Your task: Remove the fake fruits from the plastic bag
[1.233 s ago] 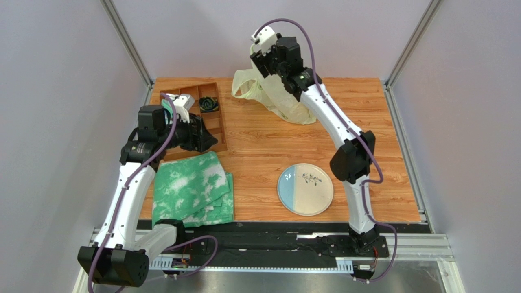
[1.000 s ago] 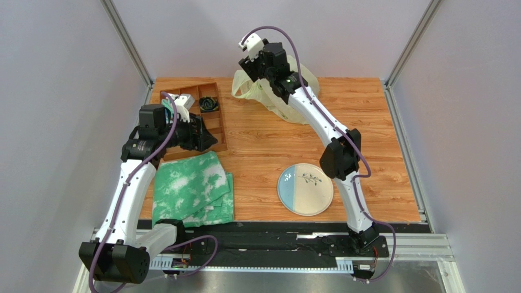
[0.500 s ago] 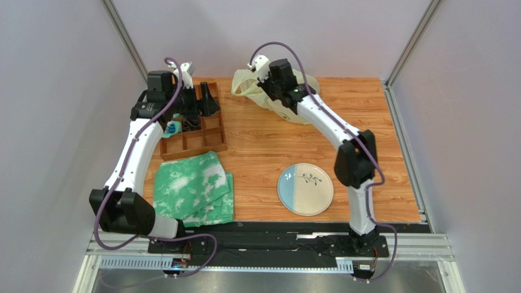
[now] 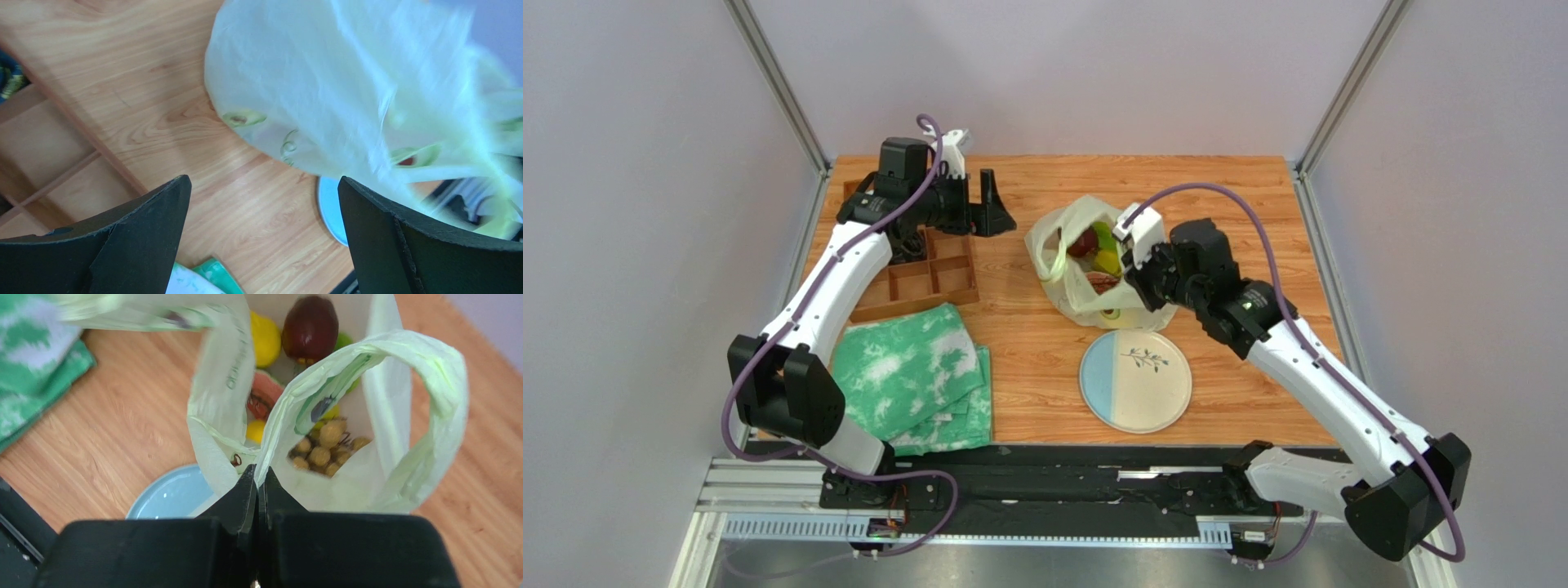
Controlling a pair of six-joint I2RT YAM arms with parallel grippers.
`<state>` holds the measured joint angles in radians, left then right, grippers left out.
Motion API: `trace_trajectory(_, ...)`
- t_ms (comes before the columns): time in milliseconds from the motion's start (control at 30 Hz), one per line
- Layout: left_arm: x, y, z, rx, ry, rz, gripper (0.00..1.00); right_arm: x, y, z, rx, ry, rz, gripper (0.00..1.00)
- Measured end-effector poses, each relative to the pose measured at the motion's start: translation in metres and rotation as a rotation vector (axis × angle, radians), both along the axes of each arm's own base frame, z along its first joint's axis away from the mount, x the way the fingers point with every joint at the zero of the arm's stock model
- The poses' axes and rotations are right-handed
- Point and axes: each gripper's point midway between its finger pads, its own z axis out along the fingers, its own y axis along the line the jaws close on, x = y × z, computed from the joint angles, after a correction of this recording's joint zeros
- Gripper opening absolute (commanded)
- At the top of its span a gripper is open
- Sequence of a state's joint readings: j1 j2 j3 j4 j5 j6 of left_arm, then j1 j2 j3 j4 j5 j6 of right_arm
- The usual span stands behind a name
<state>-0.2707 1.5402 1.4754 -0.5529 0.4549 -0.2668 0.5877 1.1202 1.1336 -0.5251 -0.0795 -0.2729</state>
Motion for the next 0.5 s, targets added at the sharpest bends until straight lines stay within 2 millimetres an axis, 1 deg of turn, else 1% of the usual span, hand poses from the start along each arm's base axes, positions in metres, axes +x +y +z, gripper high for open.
trace_trajectory(100, -0.005, -0.008, 0.007, -0.049, -0.003, -0.046, 0.99, -0.014, -0.009, -0.053, -0.068, 0.124, -0.002, 0.0)
trace_trajectory(133, -0.006, -0.012, 0.011, -0.054, -0.027, -0.072, 0.99, -0.018, -0.013, -0.064, -0.082, 0.158, -0.005, 0.0)
trace_trajectory(167, -0.009, -0.016, 0.017, -0.055, -0.053, -0.101, 0.99, -0.021, -0.016, -0.071, -0.09, 0.181, -0.008, 0.0)
trace_trajectory(233, -0.014, -0.024, 0.029, -0.047, -0.109, -0.162, 0.99, -0.022, -0.019, -0.076, -0.089, 0.201, -0.018, 0.0)
trace_trajectory(333, -0.029, -0.045, 0.06, 0.005, -0.237, -0.304, 0.99, -0.019, -0.023, -0.071, -0.062, 0.196, -0.037, 0.0)
trace_trajectory(400, -0.041, -0.057, 0.074, 0.028, -0.308, -0.379, 0.99, -0.019, -0.023, -0.068, -0.051, 0.194, -0.04, 0.0)
trace_trajectory(467, -0.062, -0.067, 0.074, 0.063, -0.338, -0.449, 0.99, -0.019, -0.022, -0.065, -0.042, 0.193, -0.039, 0.0)
trace_trajectory(500, -0.074, -0.072, 0.069, 0.087, -0.351, -0.482, 0.99, -0.019, -0.022, -0.063, -0.037, 0.192, -0.037, 0.0)
